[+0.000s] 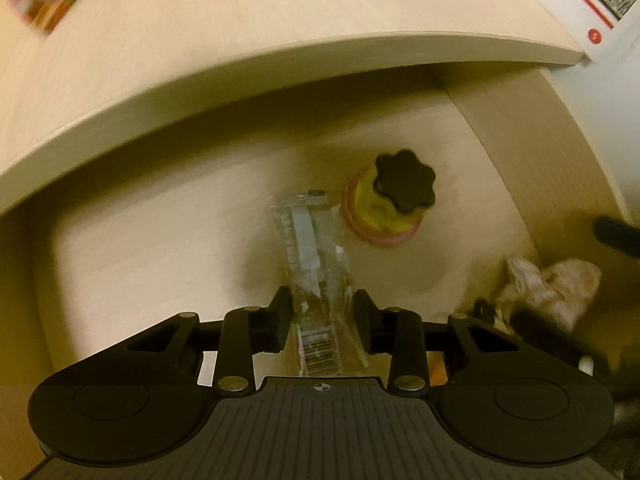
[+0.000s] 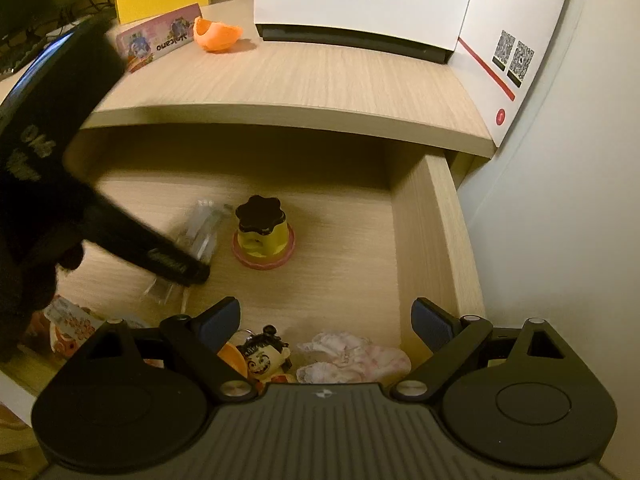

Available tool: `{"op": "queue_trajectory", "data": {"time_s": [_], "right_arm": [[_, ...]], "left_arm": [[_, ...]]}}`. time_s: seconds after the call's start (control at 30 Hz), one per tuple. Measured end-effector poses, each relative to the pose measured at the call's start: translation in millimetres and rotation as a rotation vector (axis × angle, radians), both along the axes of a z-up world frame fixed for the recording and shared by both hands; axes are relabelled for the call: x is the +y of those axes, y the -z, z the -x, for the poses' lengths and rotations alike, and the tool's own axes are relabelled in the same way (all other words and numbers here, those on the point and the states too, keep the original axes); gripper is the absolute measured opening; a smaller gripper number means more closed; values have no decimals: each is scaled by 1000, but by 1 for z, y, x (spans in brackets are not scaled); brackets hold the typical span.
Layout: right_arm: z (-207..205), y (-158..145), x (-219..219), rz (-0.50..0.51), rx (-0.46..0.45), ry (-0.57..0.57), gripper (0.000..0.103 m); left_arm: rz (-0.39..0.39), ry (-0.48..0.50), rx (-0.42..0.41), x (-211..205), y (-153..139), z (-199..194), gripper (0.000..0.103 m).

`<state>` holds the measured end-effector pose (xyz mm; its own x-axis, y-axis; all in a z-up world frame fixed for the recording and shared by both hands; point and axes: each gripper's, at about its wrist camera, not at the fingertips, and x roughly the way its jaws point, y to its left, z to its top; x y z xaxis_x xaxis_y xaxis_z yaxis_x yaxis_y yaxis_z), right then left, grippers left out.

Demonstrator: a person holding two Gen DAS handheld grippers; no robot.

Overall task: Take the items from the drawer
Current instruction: 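Grasp clear snack packet with left tool while right tool grasps pudding cup lid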

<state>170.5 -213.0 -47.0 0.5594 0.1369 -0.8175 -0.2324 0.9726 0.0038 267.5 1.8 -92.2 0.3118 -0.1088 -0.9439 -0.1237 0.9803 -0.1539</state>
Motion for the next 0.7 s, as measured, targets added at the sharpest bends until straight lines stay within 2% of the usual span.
{"op": "queue_trajectory", "data": {"time_s": [0.2,0.4,0.5,0.7], "right_arm": [[-22,-10,11,-8,8,-47,94],[-54,1,48,27,86,-167,94],[-72,7,58,18,127,-171,92],[-101,24,69,41,199,-170,72]], "left_arm": [[18,-33,-29,21,-21,38,34],[58,-113,-66,48,-37,65,34],[77,-134,-85,62,-41,72,34],[119,-153,-108,79,-46,78,34]]}}
